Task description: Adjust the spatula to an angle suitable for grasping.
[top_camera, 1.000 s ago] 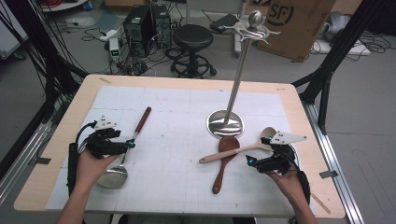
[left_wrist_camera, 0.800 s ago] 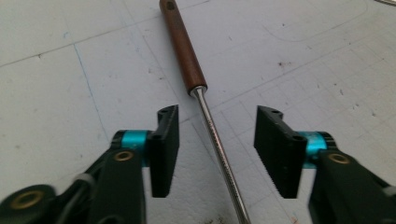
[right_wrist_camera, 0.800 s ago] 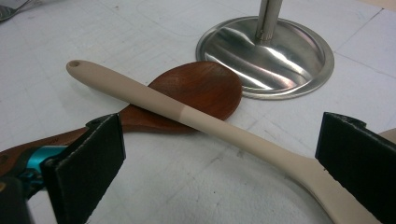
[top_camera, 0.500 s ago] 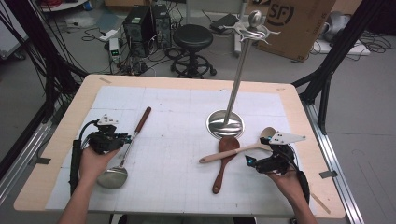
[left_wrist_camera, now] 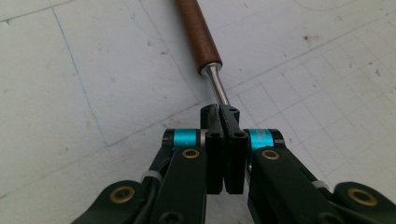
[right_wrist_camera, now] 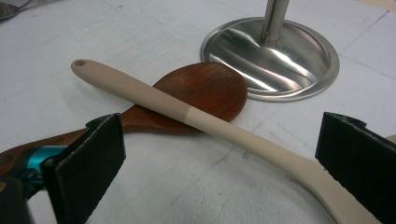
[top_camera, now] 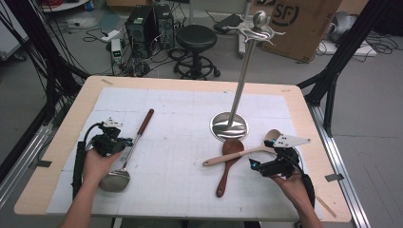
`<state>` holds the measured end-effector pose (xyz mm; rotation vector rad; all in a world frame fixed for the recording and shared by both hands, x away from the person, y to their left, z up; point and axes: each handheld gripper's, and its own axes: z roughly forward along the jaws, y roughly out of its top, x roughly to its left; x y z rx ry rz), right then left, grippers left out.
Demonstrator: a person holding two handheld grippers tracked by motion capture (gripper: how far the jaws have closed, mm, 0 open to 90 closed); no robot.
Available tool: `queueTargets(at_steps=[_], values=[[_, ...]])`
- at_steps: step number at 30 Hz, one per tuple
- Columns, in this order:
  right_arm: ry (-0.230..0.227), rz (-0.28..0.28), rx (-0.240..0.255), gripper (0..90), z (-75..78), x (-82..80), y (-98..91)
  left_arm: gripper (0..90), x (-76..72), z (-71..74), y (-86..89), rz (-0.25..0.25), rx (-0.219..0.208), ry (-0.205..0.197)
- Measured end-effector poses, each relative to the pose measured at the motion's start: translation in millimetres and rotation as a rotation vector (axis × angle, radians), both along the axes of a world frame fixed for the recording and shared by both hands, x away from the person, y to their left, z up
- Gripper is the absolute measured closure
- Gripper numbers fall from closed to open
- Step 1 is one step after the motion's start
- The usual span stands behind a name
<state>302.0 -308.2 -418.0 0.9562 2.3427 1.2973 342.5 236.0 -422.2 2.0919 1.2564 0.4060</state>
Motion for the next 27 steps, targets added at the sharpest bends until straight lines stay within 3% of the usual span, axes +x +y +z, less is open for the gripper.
queueTargets(at_steps=[16, 27], values=[[-0.006, -0.001, 0.0, 0.4, 1.6, -2.0, -0.1, 89.0, 5.2, -7.8, -3.3, -0.007, -0.005, 0.044], [-0.009, 0.002, -0.004, 0.4, 1.3, -1.8, 0.5, 88.9, 3.6, -8.6, -11.4, -0.062, -0.014, 0.065]])
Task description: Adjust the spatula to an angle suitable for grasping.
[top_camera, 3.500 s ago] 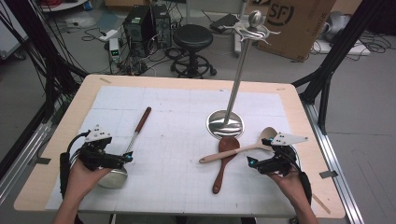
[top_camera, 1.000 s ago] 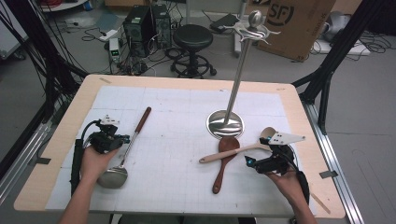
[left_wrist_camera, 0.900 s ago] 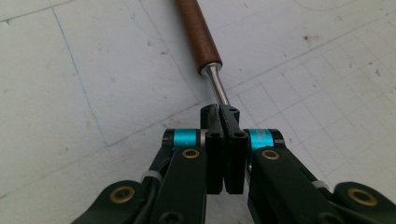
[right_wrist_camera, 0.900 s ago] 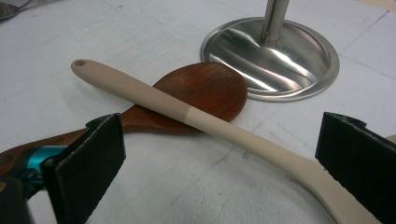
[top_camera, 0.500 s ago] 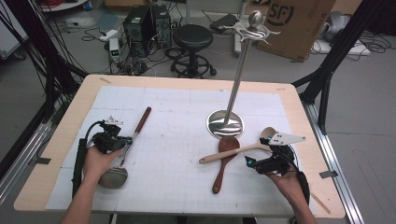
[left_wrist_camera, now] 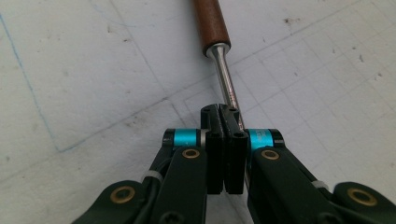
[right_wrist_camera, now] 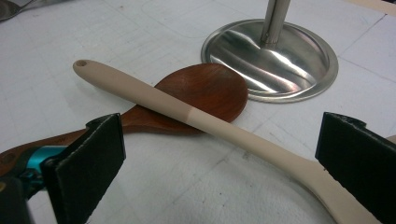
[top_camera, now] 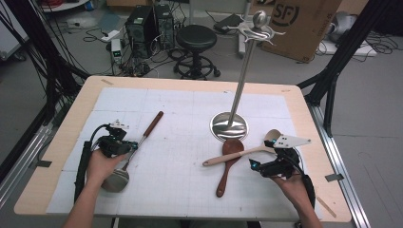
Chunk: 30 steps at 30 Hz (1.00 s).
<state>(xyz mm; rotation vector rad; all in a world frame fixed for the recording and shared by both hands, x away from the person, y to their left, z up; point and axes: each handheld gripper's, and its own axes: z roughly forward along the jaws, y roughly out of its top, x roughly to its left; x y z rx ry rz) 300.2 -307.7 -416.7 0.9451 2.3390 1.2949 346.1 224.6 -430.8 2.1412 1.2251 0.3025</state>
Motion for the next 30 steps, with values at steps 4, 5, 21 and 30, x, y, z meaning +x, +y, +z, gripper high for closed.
queueTargets(at_steps=[4, 5, 21, 30], values=[[-0.001, 0.001, 0.001, 0.4, 0.1, 0.1, 0.4, 89.0, -1.5, 0.1, -4.0, -0.024, 0.003, 0.009], [-0.001, 0.002, 0.002, 0.4, 0.1, 0.0, 0.6, 89.0, -1.9, 0.0, -5.3, -0.029, 0.001, 0.009], [-0.002, 0.005, 0.0, 0.4, 0.1, 0.1, 1.4, 88.9, -7.3, 1.9, -25.7, -0.134, 0.042, 0.031], [-0.001, 0.009, -0.001, 0.4, 0.1, -0.3, 1.8, 88.9, -10.2, 2.0, -33.2, -0.18, 0.038, 0.041]])
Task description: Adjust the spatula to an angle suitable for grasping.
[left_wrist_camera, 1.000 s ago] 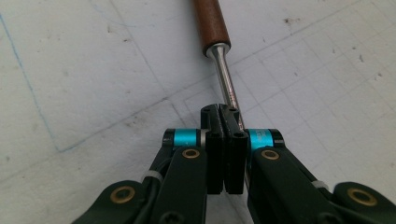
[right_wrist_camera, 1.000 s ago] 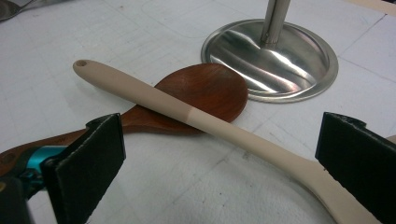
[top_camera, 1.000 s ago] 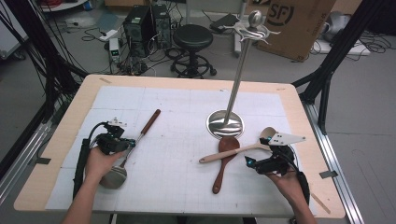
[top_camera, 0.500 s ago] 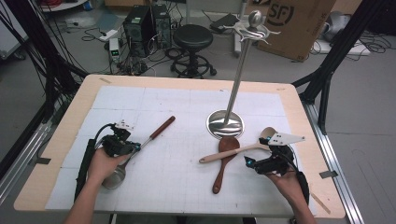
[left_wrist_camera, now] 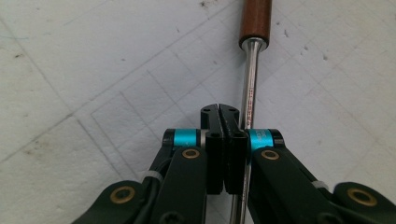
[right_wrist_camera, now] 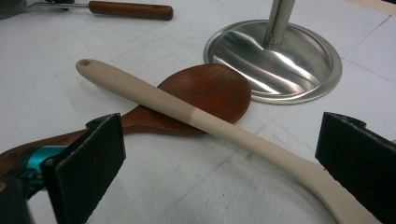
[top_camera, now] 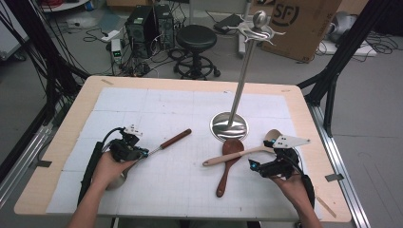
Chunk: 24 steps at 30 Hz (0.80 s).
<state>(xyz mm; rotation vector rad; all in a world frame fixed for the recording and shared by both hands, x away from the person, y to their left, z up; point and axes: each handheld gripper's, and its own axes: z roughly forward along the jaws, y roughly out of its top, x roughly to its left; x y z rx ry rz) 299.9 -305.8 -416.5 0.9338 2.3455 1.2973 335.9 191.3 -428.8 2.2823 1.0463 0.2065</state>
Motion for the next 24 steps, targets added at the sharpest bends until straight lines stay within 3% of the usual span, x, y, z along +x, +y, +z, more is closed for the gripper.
queueTargets(at_steps=[8, 15, 20, 24], values=[[0.002, 0.001, -0.005, 0.4, -0.1, 0.0, 0.3, 88.4, -0.6, 0.6, 0.2, -0.004, -0.002, -0.008], [0.004, 0.001, -0.006, 0.4, -0.1, -0.5, 0.3, 83.1, -3.5, 9.0, 6.2, 0.008, -0.05, -0.063], [0.003, 0.002, -0.007, 0.4, -0.5, -0.1, 0.4, 77.3, -7.5, 14.5, 7.1, -0.018, -0.089, -0.102], [0.005, 0.004, -0.006, 0.4, -0.6, 0.1, 0.6, 71.6, -9.2, 15.5, 4.5, -0.053, -0.096, -0.109]])
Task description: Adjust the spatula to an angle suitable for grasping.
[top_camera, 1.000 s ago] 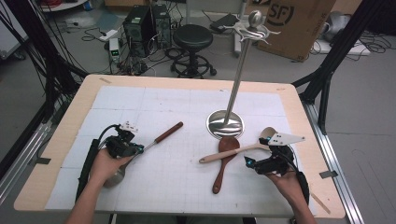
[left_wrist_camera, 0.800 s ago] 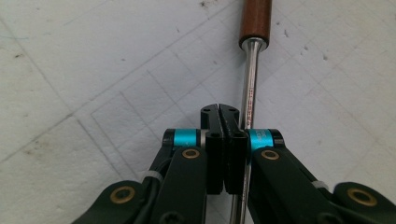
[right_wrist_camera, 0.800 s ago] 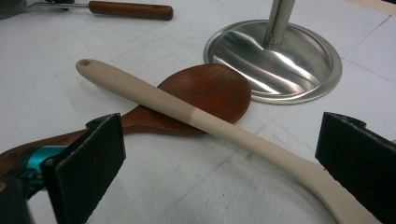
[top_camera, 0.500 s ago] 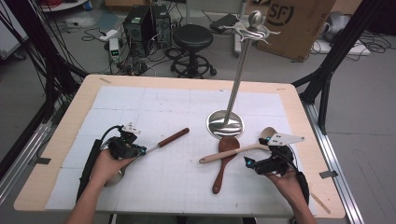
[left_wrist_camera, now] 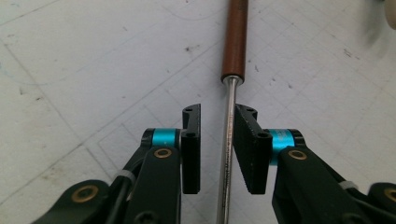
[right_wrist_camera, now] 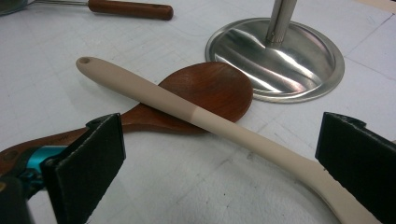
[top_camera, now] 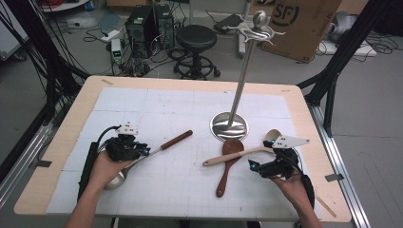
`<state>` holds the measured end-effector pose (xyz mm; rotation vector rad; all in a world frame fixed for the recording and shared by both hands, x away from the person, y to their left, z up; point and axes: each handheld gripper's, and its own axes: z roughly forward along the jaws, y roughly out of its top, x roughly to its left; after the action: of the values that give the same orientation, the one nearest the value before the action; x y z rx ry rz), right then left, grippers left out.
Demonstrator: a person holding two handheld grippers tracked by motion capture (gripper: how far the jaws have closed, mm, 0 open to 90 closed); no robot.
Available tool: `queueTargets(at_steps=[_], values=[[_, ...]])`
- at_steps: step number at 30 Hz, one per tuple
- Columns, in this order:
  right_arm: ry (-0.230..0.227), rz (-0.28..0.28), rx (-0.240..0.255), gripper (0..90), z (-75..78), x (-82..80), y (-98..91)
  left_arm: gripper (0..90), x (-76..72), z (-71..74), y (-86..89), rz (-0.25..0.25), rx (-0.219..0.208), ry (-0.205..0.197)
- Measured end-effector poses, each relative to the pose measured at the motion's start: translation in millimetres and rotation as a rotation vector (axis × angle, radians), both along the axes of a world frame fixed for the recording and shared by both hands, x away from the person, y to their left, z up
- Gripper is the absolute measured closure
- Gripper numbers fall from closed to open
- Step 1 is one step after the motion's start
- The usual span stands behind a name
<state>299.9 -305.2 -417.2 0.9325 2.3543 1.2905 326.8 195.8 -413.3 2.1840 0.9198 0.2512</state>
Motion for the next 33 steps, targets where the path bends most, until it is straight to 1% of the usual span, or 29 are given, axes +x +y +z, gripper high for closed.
queueTargets(at_steps=[2, 4, 5, 8, 12, 14, 15, 21, 22, 25, 28, 33], values=[[-0.001, 0.002, 0.0, 0.4, -0.1, 0.1, 0.1, 67.1, -0.5, -0.9, -1.9, -0.011, 0.001, 0.001], [-0.001, 0.002, 0.001, 0.4, -0.1, 0.1, 0.1, 66.2, -0.5, -2.3, -3.6, -0.023, 0.009, 0.005], [-0.001, 0.002, 0.0, 0.4, -0.1, 0.1, 0.1, 64.4, -0.4, -3.0, -4.5, -0.026, 0.013, 0.007], [0.001, 0.003, 0.001, 0.4, 0.0, -0.2, 0.5, 62.6, 0.3, -4.9, -6.1, -0.035, 0.023, 0.008], [-0.002, 0.006, -0.003, 0.4, -0.1, -0.2, 0.7, 62.6, 1.8, -8.5, -8.7, -0.039, 0.043, 0.022], [-0.003, 0.006, -0.004, 0.4, -0.1, -0.2, 0.9, 63.0, 2.4, -10.4, -10.0, -0.039, 0.057, 0.027], [-0.002, 0.006, -0.004, 0.4, -0.1, -0.2, 0.9, 63.4, 2.6, -11.5, -10.8, -0.036, 0.055, 0.029], [-0.003, 0.006, -0.005, 0.4, -0.2, -0.2, 0.9, 68.1, 4.0, -14.3, -12.4, -0.043, 0.077, 0.04], [-0.003, 0.006, -0.005, 0.4, -0.2, -0.2, 0.9, 68.1, 4.5, -14.8, -12.5, -0.049, 0.082, 0.043], [0.0, 0.008, -0.004, 0.4, -0.3, -0.4, 1.4, 69.3, 4.8, -16.8, -13.7, -0.045, 0.087, 0.051], [0.0, 0.01, -0.004, 0.4, -0.3, -0.5, 1.6, 71.1, 5.2, -17.9, -14.3, -0.05, 0.102, 0.048], [-0.004, 0.011, -0.008, 0.4, -0.4, -0.4, 1.9, 73.9, 4.6, -17.6, -14.9, -0.051, 0.104, 0.048]])
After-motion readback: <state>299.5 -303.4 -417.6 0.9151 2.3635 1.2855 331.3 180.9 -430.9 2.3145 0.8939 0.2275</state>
